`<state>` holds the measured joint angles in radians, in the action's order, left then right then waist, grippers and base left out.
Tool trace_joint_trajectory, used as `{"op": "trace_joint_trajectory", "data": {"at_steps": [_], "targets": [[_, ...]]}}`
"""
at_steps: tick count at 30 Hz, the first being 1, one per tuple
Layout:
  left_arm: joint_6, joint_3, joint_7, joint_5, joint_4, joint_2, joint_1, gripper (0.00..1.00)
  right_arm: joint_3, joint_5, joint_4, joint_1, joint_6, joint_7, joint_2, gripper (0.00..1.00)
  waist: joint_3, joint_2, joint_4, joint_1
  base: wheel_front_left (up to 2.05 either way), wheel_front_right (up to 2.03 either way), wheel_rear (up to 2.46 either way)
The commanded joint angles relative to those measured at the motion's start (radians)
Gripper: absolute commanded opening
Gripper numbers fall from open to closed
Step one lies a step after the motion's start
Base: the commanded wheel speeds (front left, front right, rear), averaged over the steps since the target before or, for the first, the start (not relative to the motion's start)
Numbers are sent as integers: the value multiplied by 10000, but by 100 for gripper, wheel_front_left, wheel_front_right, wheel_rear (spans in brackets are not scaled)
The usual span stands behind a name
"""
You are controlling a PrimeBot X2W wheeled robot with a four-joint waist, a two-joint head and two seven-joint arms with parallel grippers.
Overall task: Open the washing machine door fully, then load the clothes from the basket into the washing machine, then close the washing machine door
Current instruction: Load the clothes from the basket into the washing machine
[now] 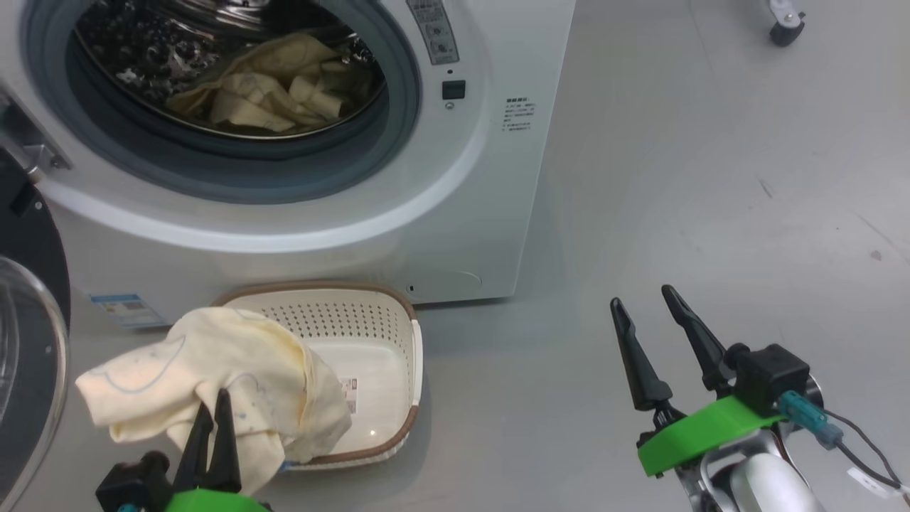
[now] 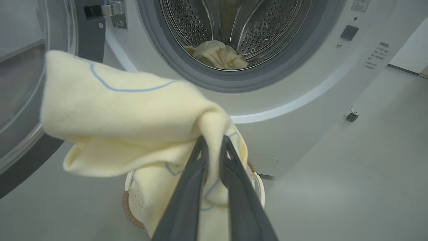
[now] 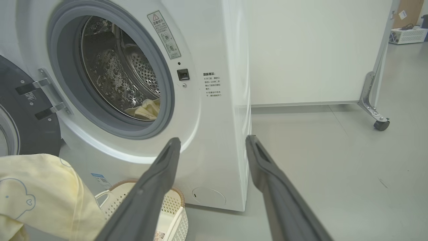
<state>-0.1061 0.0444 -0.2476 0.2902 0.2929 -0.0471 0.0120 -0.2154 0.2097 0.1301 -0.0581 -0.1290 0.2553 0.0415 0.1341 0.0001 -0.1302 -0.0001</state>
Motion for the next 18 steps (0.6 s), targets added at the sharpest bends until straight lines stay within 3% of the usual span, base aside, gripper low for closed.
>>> {"op": "trace_joint_trajectory", "data": {"at_steps": [1,18], "targets": [[-55,-375,-141,-96,-533,-43,2,0,-114,-76,-282,-49,-17,65,87,100,-338,-1,94,1,0,0,0],[310,-298,-141,84,-2528,-33,-1477,0,181,-328,-319,673,-17,65,87,100,-1389,-1,163,1,0,0,0]]}}
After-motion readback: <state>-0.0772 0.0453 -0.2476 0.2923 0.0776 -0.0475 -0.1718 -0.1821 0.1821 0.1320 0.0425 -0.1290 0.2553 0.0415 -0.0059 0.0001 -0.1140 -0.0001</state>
